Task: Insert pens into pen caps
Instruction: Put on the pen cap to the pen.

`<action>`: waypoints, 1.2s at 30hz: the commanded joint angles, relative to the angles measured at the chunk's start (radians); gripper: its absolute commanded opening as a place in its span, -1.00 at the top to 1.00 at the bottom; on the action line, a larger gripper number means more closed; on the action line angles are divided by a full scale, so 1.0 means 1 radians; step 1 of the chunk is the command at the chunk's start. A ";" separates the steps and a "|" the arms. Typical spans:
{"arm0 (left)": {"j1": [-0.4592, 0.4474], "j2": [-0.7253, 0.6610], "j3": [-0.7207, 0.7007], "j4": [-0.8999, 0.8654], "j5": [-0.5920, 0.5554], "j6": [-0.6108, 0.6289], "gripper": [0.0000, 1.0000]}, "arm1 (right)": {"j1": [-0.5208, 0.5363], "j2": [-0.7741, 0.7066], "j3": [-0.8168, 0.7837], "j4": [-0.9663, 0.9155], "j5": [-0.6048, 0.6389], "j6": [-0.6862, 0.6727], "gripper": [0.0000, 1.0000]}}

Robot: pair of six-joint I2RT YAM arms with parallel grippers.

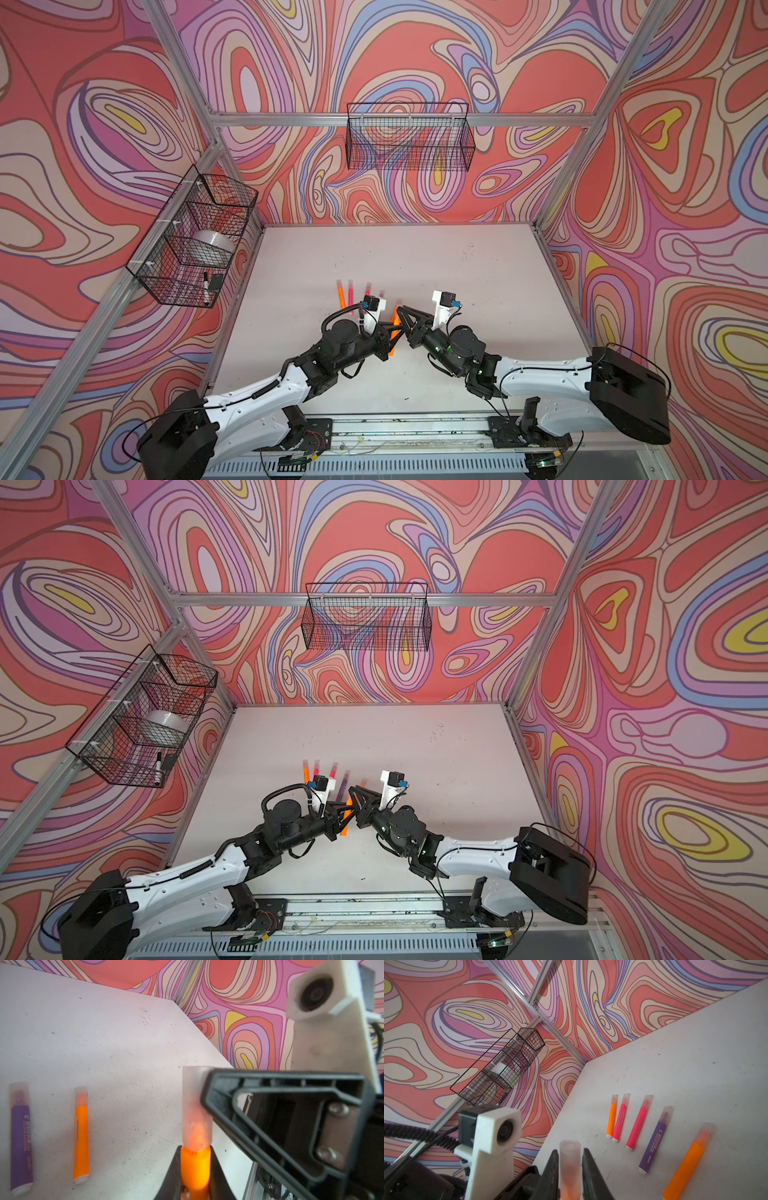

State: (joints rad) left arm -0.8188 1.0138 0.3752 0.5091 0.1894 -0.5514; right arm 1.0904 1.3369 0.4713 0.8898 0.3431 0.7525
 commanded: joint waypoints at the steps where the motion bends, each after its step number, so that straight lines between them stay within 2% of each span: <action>1: 0.018 -0.033 -0.014 0.079 -0.029 -0.016 1.00 | 0.017 -0.024 -0.016 -0.024 -0.014 -0.026 0.34; 6: 0.018 -0.043 -0.016 0.081 0.002 0.012 1.00 | 0.017 -0.118 -0.030 -0.107 0.053 -0.058 -0.01; 11: 0.019 -0.041 -0.023 0.116 0.048 0.102 1.00 | 0.017 -0.228 -0.014 -0.223 0.081 -0.101 -0.15; 16: 0.018 -0.032 -0.036 0.184 0.093 0.244 1.00 | 0.017 -0.265 0.063 -0.325 0.046 -0.149 -0.16; 22: 0.019 -0.038 -0.038 0.184 0.129 0.355 1.00 | 0.017 -0.221 0.160 -0.423 0.027 -0.160 -0.09; 28: 0.018 -0.037 -0.040 0.169 0.141 0.388 1.00 | 0.017 -0.154 0.245 -0.515 0.023 -0.162 0.06; 34: 0.018 -0.045 -0.042 0.174 0.141 0.386 1.00 | 0.017 -0.135 0.265 -0.535 0.026 -0.162 0.10; 36: 0.018 -0.049 -0.044 0.172 0.143 0.385 1.00 | 0.017 -0.134 0.267 -0.540 0.021 -0.165 0.19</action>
State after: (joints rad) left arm -0.8036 0.9829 0.3435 0.6411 0.3145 -0.1875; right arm 1.1030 1.2007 0.7166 0.3805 0.3691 0.6018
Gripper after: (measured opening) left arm 0.170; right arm 0.420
